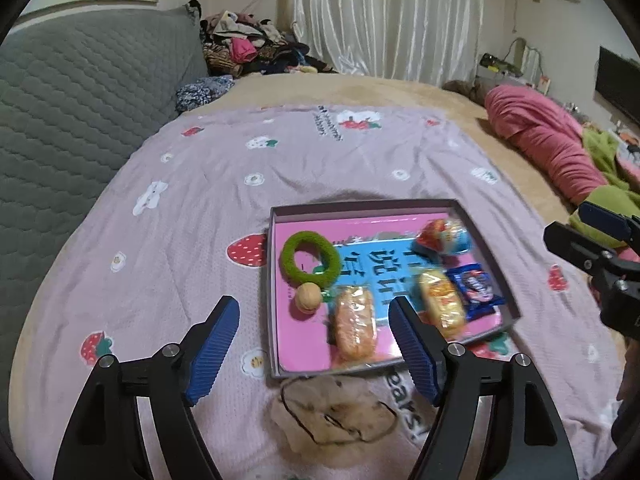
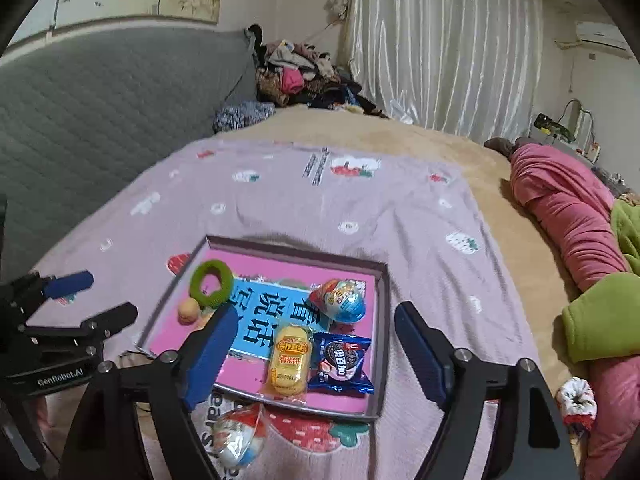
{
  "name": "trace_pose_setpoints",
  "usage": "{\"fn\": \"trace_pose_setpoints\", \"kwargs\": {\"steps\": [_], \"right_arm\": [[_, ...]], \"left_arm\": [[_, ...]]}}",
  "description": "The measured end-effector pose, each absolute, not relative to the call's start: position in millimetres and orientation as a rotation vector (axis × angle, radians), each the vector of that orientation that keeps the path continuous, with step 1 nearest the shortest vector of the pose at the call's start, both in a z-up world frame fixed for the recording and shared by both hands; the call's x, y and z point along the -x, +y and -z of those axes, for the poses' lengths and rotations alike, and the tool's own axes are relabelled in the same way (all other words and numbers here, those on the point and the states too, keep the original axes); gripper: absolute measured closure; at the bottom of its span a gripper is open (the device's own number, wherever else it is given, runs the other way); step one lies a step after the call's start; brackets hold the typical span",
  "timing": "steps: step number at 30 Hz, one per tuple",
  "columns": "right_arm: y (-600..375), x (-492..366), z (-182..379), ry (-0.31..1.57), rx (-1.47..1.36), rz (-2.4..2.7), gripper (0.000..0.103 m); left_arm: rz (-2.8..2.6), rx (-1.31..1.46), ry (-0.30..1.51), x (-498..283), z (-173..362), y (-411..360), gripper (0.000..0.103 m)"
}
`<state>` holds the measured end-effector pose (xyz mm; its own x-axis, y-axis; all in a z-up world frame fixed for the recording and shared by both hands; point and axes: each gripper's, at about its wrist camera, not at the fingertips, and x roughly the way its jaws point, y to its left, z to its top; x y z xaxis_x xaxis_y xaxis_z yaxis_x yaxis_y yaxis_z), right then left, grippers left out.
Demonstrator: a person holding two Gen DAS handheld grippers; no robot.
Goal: Organize objects
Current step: 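Withdraw both grippers from the tray toward the scrunchie and blue egg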
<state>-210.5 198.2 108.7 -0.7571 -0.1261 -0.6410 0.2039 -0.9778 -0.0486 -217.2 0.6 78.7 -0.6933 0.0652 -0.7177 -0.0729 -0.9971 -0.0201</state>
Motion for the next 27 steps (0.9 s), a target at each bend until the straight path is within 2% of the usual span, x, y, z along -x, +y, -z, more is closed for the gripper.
{"fn": "trace_pose_setpoints", "kwargs": {"steps": [6, 11, 15, 27], "right_arm": [[206.0, 175.6, -145.7, 0.103, -0.943, 2.792, 0.017], [204.9, 140.9, -163.2, 0.132, -0.920, 2.790, 0.016], [210.1, 114.4, -175.6, 0.031, -0.864, 2.798, 0.010], [215.2, 74.5, -149.0, 0.018, -0.924, 2.775, 0.009]], "left_arm": [[-2.842, 1.163, -0.003, 182.4, -102.9, 0.5, 0.024], [-2.852, 1.158, -0.022, 157.7, -111.4, -4.1, 0.024], [-2.855, 1.159, 0.002, 141.0, -113.1, -4.0, 0.023], [-2.845, 1.175, 0.071, 101.4, -95.8, -4.3, 0.023]]}}
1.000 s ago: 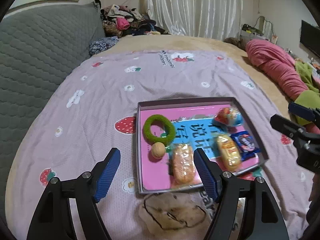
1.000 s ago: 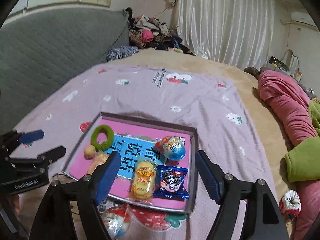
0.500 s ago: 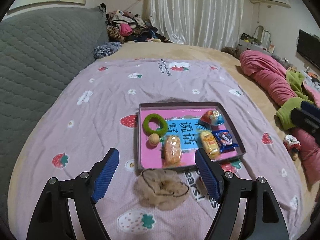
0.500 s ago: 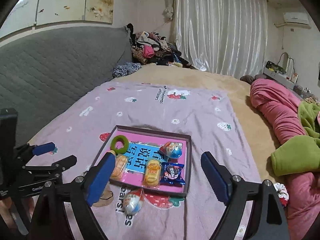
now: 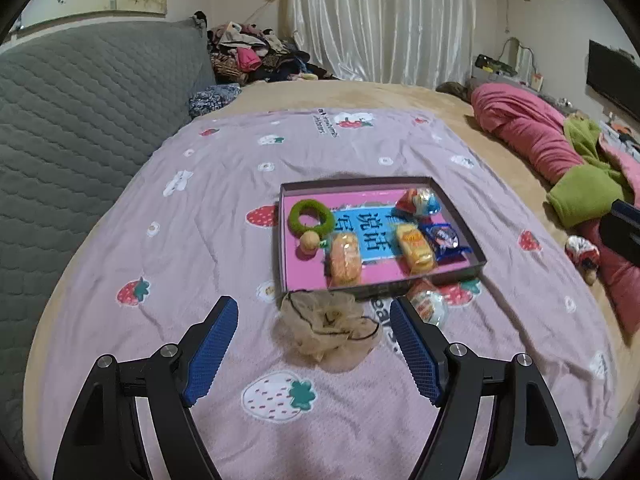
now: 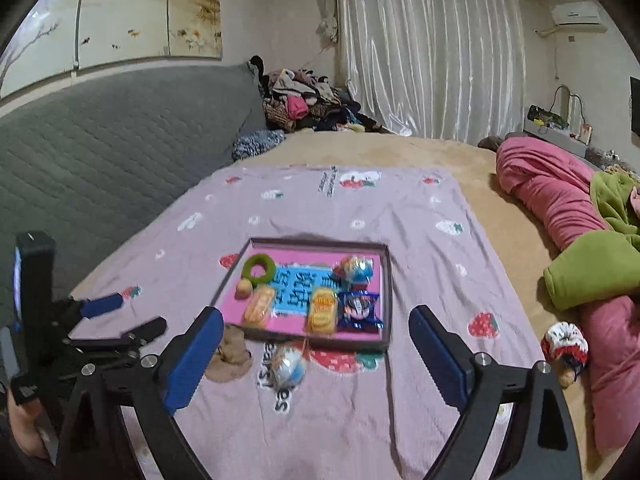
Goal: Organize objects
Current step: 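Withdraw both grippers from the tray toward the scrunchie and blue egg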
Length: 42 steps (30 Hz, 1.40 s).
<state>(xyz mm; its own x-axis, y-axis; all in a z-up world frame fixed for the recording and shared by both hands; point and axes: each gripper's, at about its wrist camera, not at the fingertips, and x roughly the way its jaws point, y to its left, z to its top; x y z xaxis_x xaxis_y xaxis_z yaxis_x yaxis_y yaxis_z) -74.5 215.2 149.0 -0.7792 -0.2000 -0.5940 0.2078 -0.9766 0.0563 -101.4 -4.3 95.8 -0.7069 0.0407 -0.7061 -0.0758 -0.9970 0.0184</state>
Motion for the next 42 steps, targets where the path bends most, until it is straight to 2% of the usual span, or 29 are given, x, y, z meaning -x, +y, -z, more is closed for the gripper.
{"fn": "trace_pose_setpoints", "kwargs": {"steps": [17, 21, 42], "right_arm": [[195.2, 80.1, -107.2, 0.145, -1.031, 2.727, 0.008], [188.5, 80.7, -101.9, 0.171, -1.041, 2.723, 0.002], [162.9, 101.1, -45.9, 0.273, -1.202, 2.655, 0.001]], "left_arm": [[-2.783, 1.307, 0.069, 101.0, -54.4, -8.1, 0.023], [-2.777, 1.318, 0.078, 101.0, -51.9, -6.7, 0.023], [-2.725, 1.452, 0.131, 117.1, -9.9, 1.5, 0.023]]}}
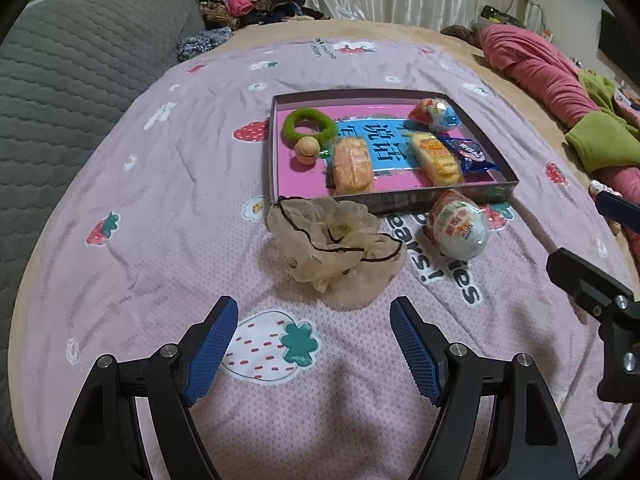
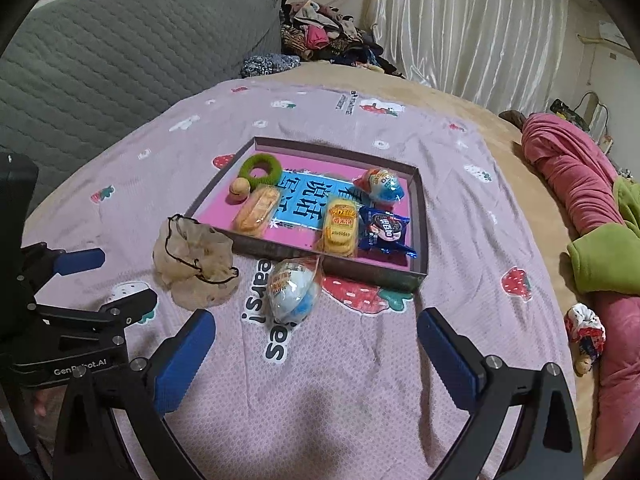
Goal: Organize objects
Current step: 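Withdraw both grippers from the tray toward the scrunchie and blue egg, then grasp the beige scrunchie with left gripper while right gripper grasps the wrapped egg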
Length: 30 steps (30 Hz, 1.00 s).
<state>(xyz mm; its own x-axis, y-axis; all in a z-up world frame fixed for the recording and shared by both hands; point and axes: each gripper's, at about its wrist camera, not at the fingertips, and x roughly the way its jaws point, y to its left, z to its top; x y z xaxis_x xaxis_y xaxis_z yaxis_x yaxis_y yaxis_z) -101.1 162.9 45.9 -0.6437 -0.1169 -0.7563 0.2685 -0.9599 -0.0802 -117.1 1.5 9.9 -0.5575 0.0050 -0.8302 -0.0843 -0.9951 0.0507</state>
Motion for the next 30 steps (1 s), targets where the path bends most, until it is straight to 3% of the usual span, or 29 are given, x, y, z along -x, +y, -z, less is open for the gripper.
{"fn": "trace_pose_setpoints", "kwargs": {"steps": [30], "right_arm": [[160.8, 147.0, 11.6, 0.213, -1.321, 2.613, 0.001]], "left_arm": [[-2.727, 1.506, 0.074, 167.9, 14.8, -10.1, 0.023]]}}
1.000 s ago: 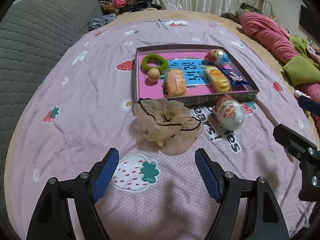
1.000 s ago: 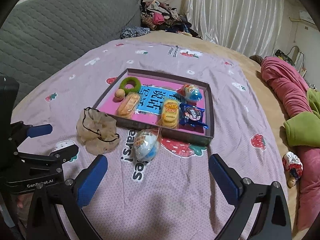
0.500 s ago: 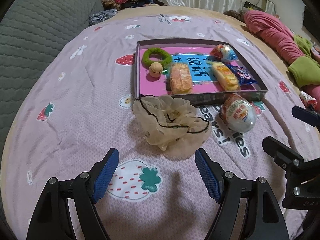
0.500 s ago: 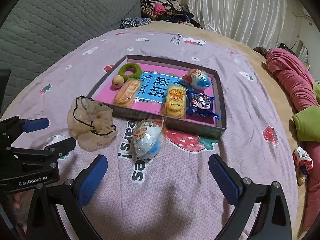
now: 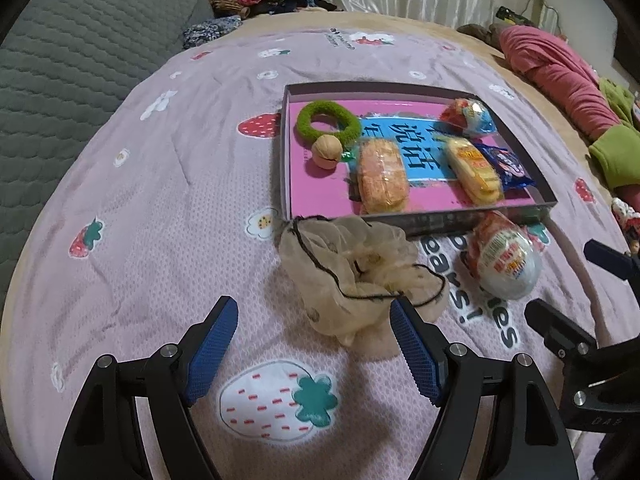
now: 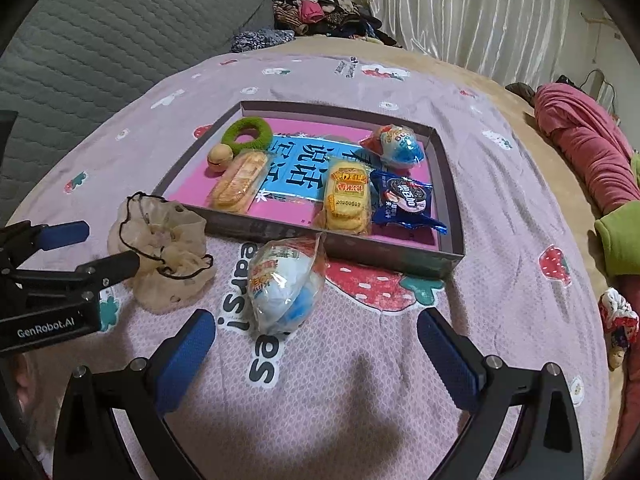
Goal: Organize objects
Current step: 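Grasp the beige scrunchie with left gripper while right gripper grasps the wrapped egg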
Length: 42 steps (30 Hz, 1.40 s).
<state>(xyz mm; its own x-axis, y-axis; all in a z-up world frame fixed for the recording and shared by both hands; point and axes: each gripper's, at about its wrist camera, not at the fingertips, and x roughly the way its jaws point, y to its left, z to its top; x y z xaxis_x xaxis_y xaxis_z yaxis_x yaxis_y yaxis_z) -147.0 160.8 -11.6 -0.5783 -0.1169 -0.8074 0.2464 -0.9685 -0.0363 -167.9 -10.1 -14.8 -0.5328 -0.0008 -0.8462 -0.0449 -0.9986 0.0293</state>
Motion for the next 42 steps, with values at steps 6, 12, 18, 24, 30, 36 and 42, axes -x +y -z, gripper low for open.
{"fn": "trace_pose_setpoints", "kwargs": {"steps": [6, 12, 18, 24, 30, 36, 42], "right_arm": [[158.5, 154.1, 18.0, 0.186, -1.336, 2.606, 0.001], [157.1, 161.9, 27.6, 0.200, -1.349, 2.615, 0.001], [154.6, 169.8, 34.0, 0.202, -1.346, 2.609, 0.001], [147.5, 175.0, 36.1, 0.222, -1.324, 2.603, 0.001], [145.9, 179.3, 39.2, 0.224, -1.327, 2.601, 0.018], [148.9, 181.5, 43.2, 0.193, -1.348, 2.588, 0.031], [146.1, 180.7, 46.3, 0.187, -1.354, 2.575, 0.044]], "left_arm": [[-2.720, 1.523, 0.049, 178.4, 21.3, -13.2, 0.023], [-2.719, 1.520, 0.044, 186.0, 28.2, -13.0, 0.023], [-2.695, 1.528, -0.010, 194.2, 35.9, -16.2, 0.024], [-2.682, 1.529, -0.061, 201.8, 40.6, -20.8, 0.024], [-2.669, 1.530, -0.090, 206.7, 44.8, -21.9, 0.023], [-2.656, 1.541, -0.106, 208.6, 48.7, -21.1, 0.027], [-2.643, 1.558, -0.121, 209.0, 53.0, -19.9, 0.052]]}}
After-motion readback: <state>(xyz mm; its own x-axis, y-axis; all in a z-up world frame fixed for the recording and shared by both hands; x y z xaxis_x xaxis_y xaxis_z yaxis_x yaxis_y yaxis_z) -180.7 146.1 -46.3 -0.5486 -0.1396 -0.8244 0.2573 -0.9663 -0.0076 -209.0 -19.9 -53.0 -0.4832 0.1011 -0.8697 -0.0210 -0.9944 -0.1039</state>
